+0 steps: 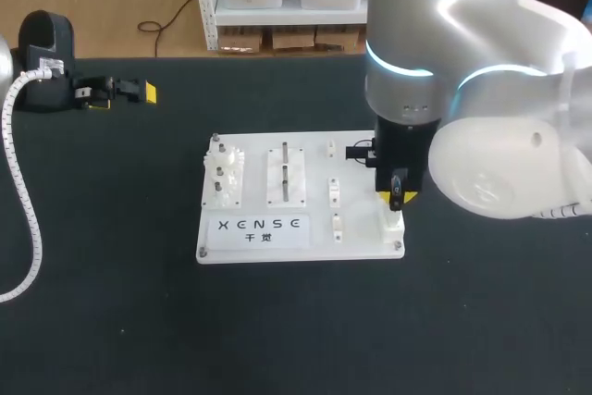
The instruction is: Insert the USB connector, Ethernet cable, and multi-pin plug into their matching sockets one by one.
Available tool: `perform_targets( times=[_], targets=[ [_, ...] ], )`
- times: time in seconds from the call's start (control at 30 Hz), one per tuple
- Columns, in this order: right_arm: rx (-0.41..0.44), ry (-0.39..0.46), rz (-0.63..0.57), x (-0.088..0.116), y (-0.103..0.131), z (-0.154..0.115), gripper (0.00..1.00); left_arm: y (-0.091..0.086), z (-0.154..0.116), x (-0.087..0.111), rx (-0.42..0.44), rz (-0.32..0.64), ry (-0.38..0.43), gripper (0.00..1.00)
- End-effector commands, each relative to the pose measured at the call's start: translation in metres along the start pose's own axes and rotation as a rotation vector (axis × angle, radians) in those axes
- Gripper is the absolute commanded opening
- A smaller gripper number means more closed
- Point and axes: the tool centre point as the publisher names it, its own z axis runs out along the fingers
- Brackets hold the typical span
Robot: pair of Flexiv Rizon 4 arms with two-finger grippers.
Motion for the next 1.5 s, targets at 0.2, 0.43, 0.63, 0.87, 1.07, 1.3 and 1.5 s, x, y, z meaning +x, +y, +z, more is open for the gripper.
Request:
perform_targets(
  times=[0.2, 0.43, 0.63, 0.87, 1.07, 1.3, 1.5],
  targets=[
    [0.006, 0.007, 0.002, -0.002, 0.002, 0.006, 0.0, 0.0, 0.0, 0.0, 0.0, 0.0, 0.0, 1.0],
    [0.003, 0.021, 0.009, 0.001, 0.002, 0.011, 0.0, 0.0, 0.0, 0.0, 0.0, 0.0, 0.0, 1.0],
    [0.006, 0.024, 0.006, 0.001, 0.005, 0.013, 0.0, 0.0, 0.0, 0.0, 0.0, 0.0, 0.0, 1.0],
    [0.01, 0.022, 0.012, -0.001, 0.005, 0.012, 0.0, 0.0, 0.0, 0.0, 0.0, 0.0, 0.0, 1.0],
    [0.014, 0.022, 0.021, -0.003, 0.004, 0.012, 0.0, 0.0, 0.0, 0.0, 0.0, 0.0, 0.0, 1.0],
    [0.025, 0.049, 0.036, -0.007, 0.003, 0.018, 0.0, 0.0, 0.0, 0.0, 0.0, 0.0, 0.0, 1.0],
    [0.0, 0.112, 0.082, -0.009, -0.003, 0.03, 0.0, 0.0, 0.0, 0.0, 0.0, 0.0, 0.0, 1.0]
  ],
)
